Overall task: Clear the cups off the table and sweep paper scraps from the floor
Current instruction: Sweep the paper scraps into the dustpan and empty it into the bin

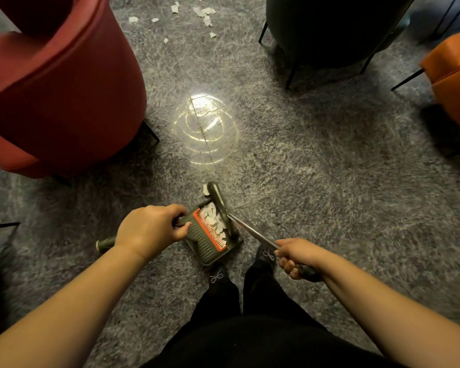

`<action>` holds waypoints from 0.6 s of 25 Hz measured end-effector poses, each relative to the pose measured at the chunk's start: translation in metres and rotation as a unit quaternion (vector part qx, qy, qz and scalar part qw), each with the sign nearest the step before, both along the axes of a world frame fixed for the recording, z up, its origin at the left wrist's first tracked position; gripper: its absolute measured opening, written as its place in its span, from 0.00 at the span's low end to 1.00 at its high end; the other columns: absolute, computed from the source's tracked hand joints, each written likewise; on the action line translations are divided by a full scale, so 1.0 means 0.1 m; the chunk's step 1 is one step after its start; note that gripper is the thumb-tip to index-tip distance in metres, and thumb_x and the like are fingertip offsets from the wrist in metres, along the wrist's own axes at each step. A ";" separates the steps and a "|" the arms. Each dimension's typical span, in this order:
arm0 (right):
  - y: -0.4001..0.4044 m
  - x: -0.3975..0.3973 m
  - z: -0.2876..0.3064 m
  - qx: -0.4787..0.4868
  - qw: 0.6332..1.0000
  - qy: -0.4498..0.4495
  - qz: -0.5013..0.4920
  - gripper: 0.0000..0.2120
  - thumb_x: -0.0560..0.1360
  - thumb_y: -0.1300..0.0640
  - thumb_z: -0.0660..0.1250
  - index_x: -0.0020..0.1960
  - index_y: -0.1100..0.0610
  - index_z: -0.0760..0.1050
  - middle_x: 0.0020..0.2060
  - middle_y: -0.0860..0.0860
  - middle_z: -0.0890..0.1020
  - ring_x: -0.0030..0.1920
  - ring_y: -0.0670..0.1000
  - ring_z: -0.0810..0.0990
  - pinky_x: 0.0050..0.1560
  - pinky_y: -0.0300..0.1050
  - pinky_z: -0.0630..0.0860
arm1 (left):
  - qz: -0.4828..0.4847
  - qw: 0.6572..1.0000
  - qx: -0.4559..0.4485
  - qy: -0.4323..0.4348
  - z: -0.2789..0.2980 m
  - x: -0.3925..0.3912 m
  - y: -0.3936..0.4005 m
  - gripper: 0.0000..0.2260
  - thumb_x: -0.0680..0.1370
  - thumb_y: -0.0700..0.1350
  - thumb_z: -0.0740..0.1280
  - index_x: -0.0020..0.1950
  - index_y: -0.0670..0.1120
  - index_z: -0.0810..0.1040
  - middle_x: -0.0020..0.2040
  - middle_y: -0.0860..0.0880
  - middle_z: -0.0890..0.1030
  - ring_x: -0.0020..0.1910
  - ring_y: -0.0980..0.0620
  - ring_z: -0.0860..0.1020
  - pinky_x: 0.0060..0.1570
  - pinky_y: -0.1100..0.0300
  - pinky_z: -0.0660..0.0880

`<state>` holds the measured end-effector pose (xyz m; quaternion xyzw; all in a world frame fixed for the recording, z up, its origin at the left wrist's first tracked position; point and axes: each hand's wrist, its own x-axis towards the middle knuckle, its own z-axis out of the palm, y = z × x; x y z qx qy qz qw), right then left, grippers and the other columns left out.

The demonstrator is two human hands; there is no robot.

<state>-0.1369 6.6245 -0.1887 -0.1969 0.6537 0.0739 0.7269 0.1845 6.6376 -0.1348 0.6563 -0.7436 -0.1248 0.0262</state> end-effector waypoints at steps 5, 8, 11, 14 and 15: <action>0.10 0.07 0.24 -0.014 1.000 -0.003 0.004 0.22 0.78 0.65 0.53 0.70 0.53 0.62 0.25 0.50 0.70 0.20 0.43 0.65 0.19 0.34 0.62 | 0.010 1.000 -0.007 0.000 -0.04 0.05 0.16 0.11 0.69 0.55 0.75 0.48 0.53 0.83 0.33 0.51 0.82 0.32 0.46 0.81 0.28 0.59 0.72; 0.10 0.09 0.39 -0.033 0.999 0.010 0.014 0.23 0.78 0.65 0.54 0.72 0.54 0.62 0.24 0.49 0.71 0.20 0.43 0.65 0.20 0.34 0.62 | 0.020 1.000 -0.009 0.006 -0.07 0.14 0.25 0.12 0.69 0.56 0.75 0.49 0.54 0.83 0.34 0.52 0.83 0.32 0.47 0.81 0.28 0.59 0.73; 0.09 0.09 0.50 -0.058 0.998 0.025 0.008 0.26 0.79 0.65 0.54 0.75 0.52 0.58 0.24 0.50 0.71 0.20 0.43 0.66 0.19 0.34 0.62 | 0.027 1.000 -0.008 0.010 -0.06 0.24 0.38 0.12 0.69 0.55 0.75 0.50 0.53 0.84 0.34 0.52 0.83 0.32 0.48 0.81 0.28 0.60 0.73; 0.04 0.12 0.58 -0.076 0.997 0.027 -0.008 0.27 0.79 0.66 0.54 0.76 0.52 0.57 0.25 0.50 0.70 0.19 0.43 0.65 0.18 0.33 0.62 | 0.098 0.995 0.002 0.030 -0.02 0.28 0.52 0.11 0.71 0.55 0.73 0.51 0.53 0.83 0.37 0.52 0.84 0.35 0.47 0.82 0.30 0.59 0.73; 0.01 0.14 0.61 -0.082 0.996 0.028 -0.009 0.27 0.79 0.66 0.54 0.76 0.52 0.57 0.25 0.51 0.70 0.19 0.43 0.65 0.18 0.33 0.61 | 0.127 0.991 0.009 0.036 -0.01 0.30 0.55 0.11 0.72 0.56 0.72 0.51 0.54 0.83 0.38 0.51 0.84 0.36 0.47 0.82 0.31 0.59 0.74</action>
